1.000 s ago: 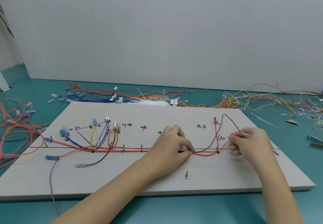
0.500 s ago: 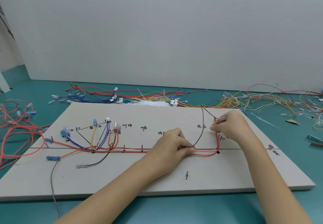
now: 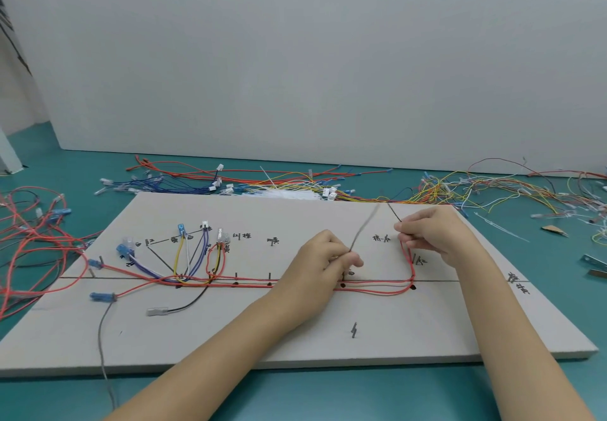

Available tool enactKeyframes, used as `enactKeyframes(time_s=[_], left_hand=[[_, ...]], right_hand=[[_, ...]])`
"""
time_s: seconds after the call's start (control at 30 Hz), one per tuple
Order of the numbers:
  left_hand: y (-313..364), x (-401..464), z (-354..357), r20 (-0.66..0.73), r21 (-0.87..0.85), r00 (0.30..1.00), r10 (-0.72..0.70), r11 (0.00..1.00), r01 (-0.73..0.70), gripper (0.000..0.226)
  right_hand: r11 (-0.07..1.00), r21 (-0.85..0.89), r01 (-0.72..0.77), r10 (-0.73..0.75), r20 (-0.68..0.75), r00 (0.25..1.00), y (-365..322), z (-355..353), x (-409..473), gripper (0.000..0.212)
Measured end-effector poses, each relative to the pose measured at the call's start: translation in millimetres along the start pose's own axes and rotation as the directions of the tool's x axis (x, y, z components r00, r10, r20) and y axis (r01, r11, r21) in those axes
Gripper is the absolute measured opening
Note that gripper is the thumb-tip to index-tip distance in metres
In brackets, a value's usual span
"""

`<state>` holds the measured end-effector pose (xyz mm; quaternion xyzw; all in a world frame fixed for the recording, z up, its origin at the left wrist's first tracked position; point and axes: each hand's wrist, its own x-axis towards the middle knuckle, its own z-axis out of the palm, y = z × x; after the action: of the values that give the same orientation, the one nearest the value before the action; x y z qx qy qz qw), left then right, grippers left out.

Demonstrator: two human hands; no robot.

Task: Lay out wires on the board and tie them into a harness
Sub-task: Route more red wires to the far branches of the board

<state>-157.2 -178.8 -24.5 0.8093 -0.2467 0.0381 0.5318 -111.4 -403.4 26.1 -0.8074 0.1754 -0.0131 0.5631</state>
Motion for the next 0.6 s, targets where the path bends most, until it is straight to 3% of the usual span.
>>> enactKeyframes(time_s=[0.13,0.3,0.5,0.6], left_hand=[[2,3,-9,-0.187,-0.144,0.981,-0.05,0.989,0.023,0.031],[3,7,-19,-0.376,-0.154,0.922,-0.091,0.987,0.035,0.031],[7,6,-32,-0.535,-0.183,0.836,-0.122,0.983,0.027,0.035],[13,2,-42,-0.573,-0.2,0.814,-0.094,0.979,-0.028,0.038]], right_hand=[[0.999,0.027,-0.033,0.032,0.054,0.998,-3,-1,0,0.008],[0.984,-0.178,0.0,0.009,0.047,0.999,-2,5,7,0.017],[0.949,-0.313,0.046,-0.023,0.078,0.997,-5,13,18,0.011],[0.955,-0.294,0.047,-0.02,0.094,0.995,-5,17,21,0.006]])
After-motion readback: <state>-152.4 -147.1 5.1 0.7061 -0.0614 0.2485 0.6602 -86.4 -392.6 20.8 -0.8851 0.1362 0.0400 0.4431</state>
